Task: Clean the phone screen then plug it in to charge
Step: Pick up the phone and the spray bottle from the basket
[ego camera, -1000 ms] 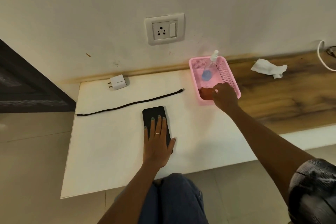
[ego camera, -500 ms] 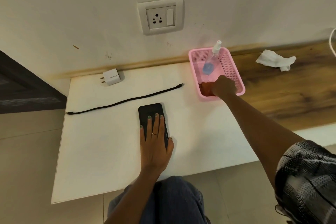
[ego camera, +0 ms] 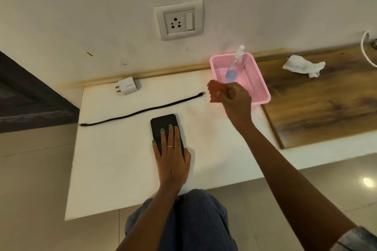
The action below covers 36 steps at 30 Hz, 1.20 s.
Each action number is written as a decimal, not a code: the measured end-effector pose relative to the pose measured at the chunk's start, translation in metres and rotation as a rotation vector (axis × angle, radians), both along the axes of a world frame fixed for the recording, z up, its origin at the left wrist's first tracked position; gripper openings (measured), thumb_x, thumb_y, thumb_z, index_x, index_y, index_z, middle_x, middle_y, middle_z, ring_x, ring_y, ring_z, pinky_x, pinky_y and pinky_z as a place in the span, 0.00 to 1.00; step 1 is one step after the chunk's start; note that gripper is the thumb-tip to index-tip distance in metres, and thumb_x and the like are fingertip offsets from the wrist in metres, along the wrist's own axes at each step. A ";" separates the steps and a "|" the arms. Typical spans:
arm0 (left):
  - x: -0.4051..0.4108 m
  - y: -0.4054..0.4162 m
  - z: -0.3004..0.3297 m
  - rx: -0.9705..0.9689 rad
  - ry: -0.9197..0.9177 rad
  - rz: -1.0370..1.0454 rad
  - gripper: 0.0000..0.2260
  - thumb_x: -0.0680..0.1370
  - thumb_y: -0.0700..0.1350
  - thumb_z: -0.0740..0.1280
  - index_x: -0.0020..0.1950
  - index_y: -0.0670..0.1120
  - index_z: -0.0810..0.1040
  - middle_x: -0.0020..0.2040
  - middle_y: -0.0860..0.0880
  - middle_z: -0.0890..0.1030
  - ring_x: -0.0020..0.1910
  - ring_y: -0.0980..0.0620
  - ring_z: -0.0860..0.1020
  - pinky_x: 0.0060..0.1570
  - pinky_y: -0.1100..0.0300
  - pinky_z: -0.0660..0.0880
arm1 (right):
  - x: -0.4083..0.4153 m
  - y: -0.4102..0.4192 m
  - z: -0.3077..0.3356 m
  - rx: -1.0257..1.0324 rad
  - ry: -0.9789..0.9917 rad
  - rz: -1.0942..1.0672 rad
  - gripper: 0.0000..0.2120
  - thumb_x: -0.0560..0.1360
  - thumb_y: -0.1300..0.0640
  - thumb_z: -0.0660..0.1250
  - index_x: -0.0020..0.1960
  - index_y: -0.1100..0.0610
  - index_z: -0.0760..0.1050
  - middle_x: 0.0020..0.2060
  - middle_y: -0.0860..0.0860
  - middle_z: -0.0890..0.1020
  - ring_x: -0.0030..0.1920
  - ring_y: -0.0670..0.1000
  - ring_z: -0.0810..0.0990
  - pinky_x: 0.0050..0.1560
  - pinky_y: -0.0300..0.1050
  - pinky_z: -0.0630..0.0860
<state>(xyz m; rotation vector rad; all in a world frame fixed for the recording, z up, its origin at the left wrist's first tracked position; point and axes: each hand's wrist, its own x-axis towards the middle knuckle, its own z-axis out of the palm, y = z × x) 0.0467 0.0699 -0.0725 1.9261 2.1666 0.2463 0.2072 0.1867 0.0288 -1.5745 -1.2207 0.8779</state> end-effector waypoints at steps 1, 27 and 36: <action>-0.001 0.000 0.000 0.003 -0.002 0.011 0.30 0.79 0.49 0.60 0.78 0.44 0.52 0.78 0.44 0.55 0.77 0.42 0.52 0.73 0.44 0.43 | -0.004 -0.008 -0.001 -0.046 0.084 0.043 0.05 0.72 0.68 0.66 0.47 0.68 0.76 0.42 0.61 0.84 0.38 0.53 0.84 0.40 0.44 0.79; -0.001 -0.001 -0.001 0.044 0.012 0.018 0.31 0.76 0.47 0.66 0.76 0.41 0.59 0.75 0.41 0.62 0.75 0.39 0.59 0.71 0.40 0.53 | 0.001 0.001 -0.004 0.204 -0.435 -0.207 0.10 0.75 0.62 0.65 0.55 0.61 0.75 0.52 0.56 0.80 0.51 0.55 0.79 0.54 0.49 0.77; 0.000 0.001 -0.007 0.096 0.067 0.021 0.32 0.73 0.46 0.69 0.74 0.40 0.63 0.74 0.40 0.65 0.72 0.38 0.64 0.69 0.37 0.59 | 0.034 0.096 -0.012 0.062 -0.446 -0.157 0.36 0.73 0.54 0.70 0.73 0.60 0.55 0.68 0.57 0.68 0.66 0.56 0.69 0.66 0.53 0.69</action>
